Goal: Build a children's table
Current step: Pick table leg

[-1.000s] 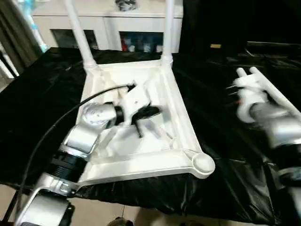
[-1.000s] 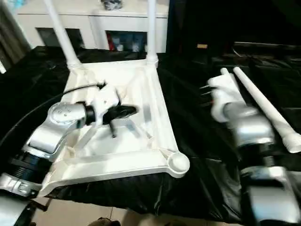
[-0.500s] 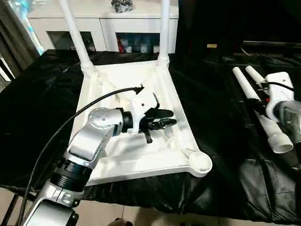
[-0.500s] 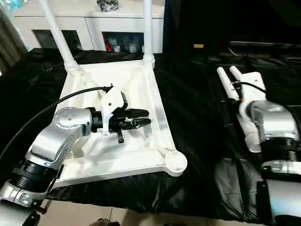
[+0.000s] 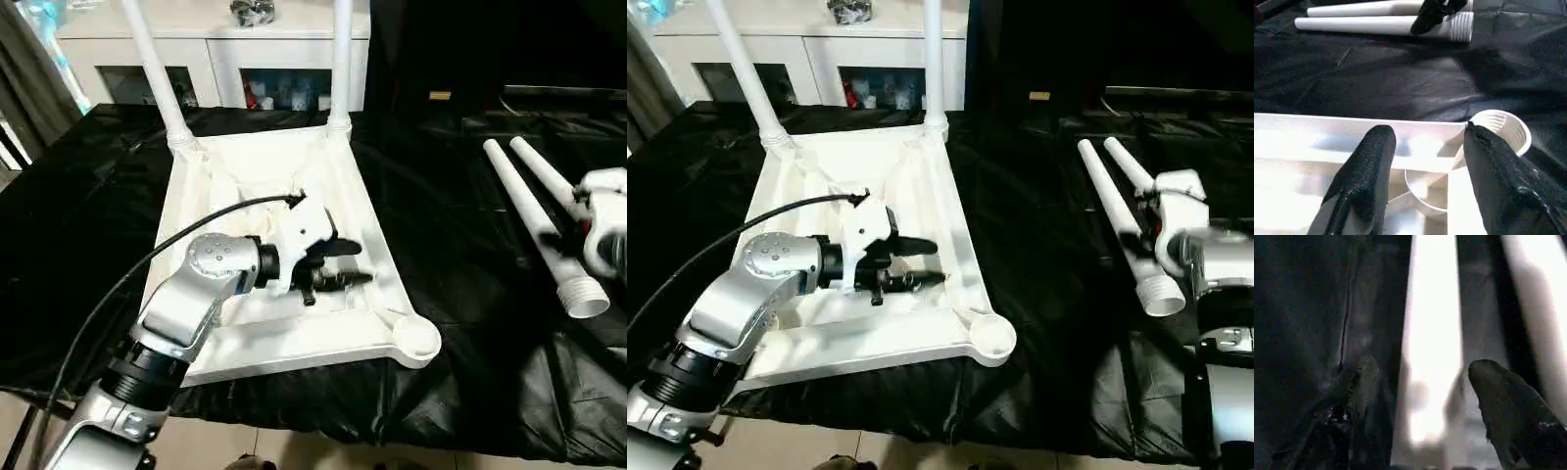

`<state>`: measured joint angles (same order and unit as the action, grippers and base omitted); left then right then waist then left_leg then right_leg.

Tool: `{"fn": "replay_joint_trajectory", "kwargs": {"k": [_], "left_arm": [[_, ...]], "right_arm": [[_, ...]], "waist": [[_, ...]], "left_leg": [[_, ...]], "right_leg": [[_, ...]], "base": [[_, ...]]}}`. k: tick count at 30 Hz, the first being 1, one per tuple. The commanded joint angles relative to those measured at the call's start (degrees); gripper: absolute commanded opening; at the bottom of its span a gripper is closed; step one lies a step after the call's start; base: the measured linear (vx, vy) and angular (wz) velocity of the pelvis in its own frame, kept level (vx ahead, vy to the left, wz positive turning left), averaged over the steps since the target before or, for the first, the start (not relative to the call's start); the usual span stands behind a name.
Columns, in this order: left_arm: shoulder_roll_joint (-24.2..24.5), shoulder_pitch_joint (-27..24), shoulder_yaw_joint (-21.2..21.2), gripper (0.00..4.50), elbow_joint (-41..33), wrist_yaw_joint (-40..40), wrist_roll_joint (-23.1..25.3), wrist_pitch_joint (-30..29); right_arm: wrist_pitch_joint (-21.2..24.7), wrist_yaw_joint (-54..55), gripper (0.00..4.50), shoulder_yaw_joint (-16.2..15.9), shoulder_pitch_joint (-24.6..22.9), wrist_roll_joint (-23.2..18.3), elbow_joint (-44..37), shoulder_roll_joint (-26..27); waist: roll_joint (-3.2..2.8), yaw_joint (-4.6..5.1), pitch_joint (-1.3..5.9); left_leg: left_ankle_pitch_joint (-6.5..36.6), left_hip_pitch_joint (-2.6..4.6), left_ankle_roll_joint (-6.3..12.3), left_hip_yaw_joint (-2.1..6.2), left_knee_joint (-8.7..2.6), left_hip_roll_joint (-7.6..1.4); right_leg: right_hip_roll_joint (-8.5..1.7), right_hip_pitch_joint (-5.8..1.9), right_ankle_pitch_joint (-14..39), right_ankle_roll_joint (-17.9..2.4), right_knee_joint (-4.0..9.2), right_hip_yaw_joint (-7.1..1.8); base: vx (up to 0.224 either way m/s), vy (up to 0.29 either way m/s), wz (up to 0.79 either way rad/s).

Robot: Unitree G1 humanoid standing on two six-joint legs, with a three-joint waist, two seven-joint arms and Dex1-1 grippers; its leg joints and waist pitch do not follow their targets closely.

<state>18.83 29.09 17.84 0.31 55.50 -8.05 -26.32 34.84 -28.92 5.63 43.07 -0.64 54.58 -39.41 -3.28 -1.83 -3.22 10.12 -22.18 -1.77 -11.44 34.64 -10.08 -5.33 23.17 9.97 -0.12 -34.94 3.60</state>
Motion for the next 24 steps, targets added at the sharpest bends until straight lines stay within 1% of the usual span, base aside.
{"fn": "replay_joint_trajectory", "kwargs": {"k": [1,2,4,5,6,7,8,9,10,11,12,14,15,16,18,19,20,22,24], "left_arm": [[0.9,-0.4,0.4,2.56,-1.8,0.4,0.3,-0.9],[0.9,-0.4,0.4,2.56,-1.8,0.4,0.2,-1.0],[1.1,-0.3,0.5,2.56,-1.8,0.3,0.2,-1.0],[1.2,-0.3,0.5,2.61,-1.9,0.2,0.1,-1.1],[1.3,-0.3,0.5,2.64,-2.0,0.1,0.0,-1.2],[1.3,-0.3,0.5,2.64,-2.0,0.1,0.0,-1.2],[1.4,-0.3,0.5,2.64,-2.0,0.1,-0.1,-1.2],[1.4,-0.3,0.5,2.64,-2.1,0.1,-0.2,-1.2],[1.4,-0.3,0.4,2.64,-2.0,0.0,-0.2,-1.3],[1.4,-0.3,0.4,2.64,-2.0,0.0,-0.3,-1.3],[1.6,-0.2,0.3,2.64,-2.0,0.2,-0.4,-1.4],[1.7,-0.1,0.4,2.64,-1.9,0.5,-0.5,-1.5],[1.8,-0.1,0.4,2.64,-1.9,0.6,-0.5,-1.6],[1.9,0.0,0.5,2.64,-1.9,0.8,-0.6,-1.6],[2.0,0.1,0.7,2.64,-1.8,0.9,-0.6,-1.6],[2.3,0.2,0.9,2.64,-1.8,1.2,-0.5,-1.5],[2.3,0.2,0.9,2.64,-1.8,1.3,-0.5,-1.4],[2.4,0.3,1.0,2.64,-1.6,1.2,-0.4,-1.0],[1.9,0.5,0.4,2.64,-1.2,0.3,-0.2,-0.3]], "right_arm": [[1.7,-2.1,3.35,0.7,2.5,-1.5,3.1,-0.6],[2.1,-2.2,3.35,0.9,2.9,-1.6,3.9,-0.7],[2.2,-2.0,3.35,0.7,3.6,-0.8,5.8,-1.1],[2.1,-1.9,3.18,0.6,4.3,-0.3,7.3,-1.3],[2.1,-1.9,3.07,0.5,5.0,0.1,9.0,-1.6],[2.1,-1.9,3.01,0.4,5.0,0.1,9.2,-1.6],[1.9,-1.9,2.98,0.2,5.3,0.4,9.8,-1.8],[2.0,-2.0,2.88,-0.1,5.4,0.7,10.2,-1.9],[2.0,-2.4,2.74,-0.4,5.6,0.8,10.9,-2.0],[2.0,-2.5,2.74,-0.4,5.7,0.8,11.0,-2.0],[1.9,-2.8,2.62,-0.7,5.9,0.9,12.1,-2.1],[1.9,-3.0,2.45,-0.7,6.0,0.8,12.9,-2.2],[1.8,-3.0,2.45,-0.6,6.1,0.7,13.3,-2.2],[1.6,-3.0,2.27,-0.6,6.1,0.8,13.7,-2.2],[1.2,-3.0,2.11,-0.6,6.3,0.9,14.4,-2.2],[0.9,-2.9,2.07,-0.4,6.5,1.0,15.3,-2.2],[0.8,-2.8,1.93,-0.4,6.6,1.0,15.4,-2.1],[0.5,-2.4,1.88,0.1,6.8,0.8,16.0,-2.1],[-0.7,-1.9,1.88,1.5,7.3,-0.6,15.8,-2.1]], "waist": [[1.30,-0.07,4.13],[1.43,-0.01,4.09],[1.47,-0.02,4.06],[1.43,-0.11,4.05],[1.63,-0.09,4.09],[1.53,-0.14,4.04],[1.73,-0.14,4.01],[1.79,-0.18,4.04],[1.74,-0.21,4.03],[1.73,-0.21,4.05],[1.83,-0.20,4.09],[1.77,-0.23,4.07],[1.81,-0.21,4.06],[1.85,-0.23,4.05],[1.72,-0.23,4.05],[1.75,-0.23,4.04],[1.78,-0.21,4.00],[1.77,-0.23,3.97],[1.81,-0.20,3.97]], "left_leg": [[12.3,0.85,3.34,1.03,-2.99,-2.29],[12.7,0.84,3.38,1.01,-3.00,-2.29],[13.0,0.88,3.20,1.00,-2.95,-2.27],[13.1,0.96,3.15,0.94,-2.91,-2.25],[12.8,0.93,3.08,0.94,-2.89,-2.25],[12.7,0.88,3.05,0.95,-2.90,-2.26],[12.9,0.85,3.04,0.93,-2.89,-2.26],[12.7,0.84,3.04,0.94,-2.86,-2.26],[12.5,0.84,3.08,0.93,-2.87,-2.27],[12.5,0.83,3.15,0.92,-2.83,-2.25],[12.3,0.80,3.25,0.94,-2.82,-2.28],[12.4,0.79,3.35,0.92,-2.80,-2.28],[12.4,0.79,3.38,0.91,-2.79,-2.28],[12.4,0.78,3.42,0.90,-2.79,-2.28],[12.5,0.80,3.28,0.92,-2.78,-2.31],[12.9,0.85,3.17,0.91,-2.78,-2.29],[13.1,0.84,3.13,0.91,-2.81,-2.30],[13.5,0.87,2.93,0.95,-2.84,-2.32],[13.7,0.86,2.83,0.93,-2.82,-2.31]], "right_leg": [[-2.30,-2.86,15.3,-15.0,4.53,-1.56],[-2.26,-2.86,15.4,-15.1,4.55,-1.52],[-2.33,-2.75,16.4,-15.0,4.56,-1.51],[-2.34,-2.70,16.7,-14.8,4.67,-1.55],[-2.36,-2.70,16.7,-14.9,4.57,-1.55],[-2.38,-2.69,16.8,-14.9,4.59,-1.54],[-2.37,-2.70,17.2,-14.7,4.64,-1.53],[-2.38,-2.72,17.2,-14.6,4.58,-1.53],[-2.36,-2.66,17.2,-14.5,4.55,-1.55],[-2.38,-2.66,17.2,-14.5,4.55,-1.54],[-2.39,-2.70,16.9,-14.7,4.47,-1.52],[-2.37,-2.65,16.9,-14.7,4.47,-1.51],[-2.38,-2.63,16.9,-14.8,4.45,-1.52],[-2.40,-2.64,17.0,-14.7,4.49,-1.52],[-2.42,-2.59,17.2,-14.7,4.48,-1.52],[-2.40,-2.55,17.5,-14.7,4.52,-1.50],[-2.39,-2.54,17.7,-14.6,4.55,-1.50],[-2.43,-2.52,18.4,-14.4,4.60,-1.49],[-2.43,-2.51,18.5,-14.3,4.60,-1.51]], "base": [[0.000,0.000,0.00],[0.000,0.000,0.00],[0.000,0.000,0.00],[0.000,0.000,0.00],[0.000,0.000,0.00],[0.000,0.000,0.00],[0.000,0.000,0.00],[0.000,0.000,0.00],[0.000,0.000,0.00],[0.000,0.000,0.00],[0.000,0.000,0.00],[0.000,0.000,0.00],[0.000,0.000,0.00],[0.000,0.000,0.00],[0.000,0.000,0.00],[0.000,0.000,0.00],[0.000,0.000,0.00],[0.000,0.000,0.00],[0.000,0.000,0.00]]}}
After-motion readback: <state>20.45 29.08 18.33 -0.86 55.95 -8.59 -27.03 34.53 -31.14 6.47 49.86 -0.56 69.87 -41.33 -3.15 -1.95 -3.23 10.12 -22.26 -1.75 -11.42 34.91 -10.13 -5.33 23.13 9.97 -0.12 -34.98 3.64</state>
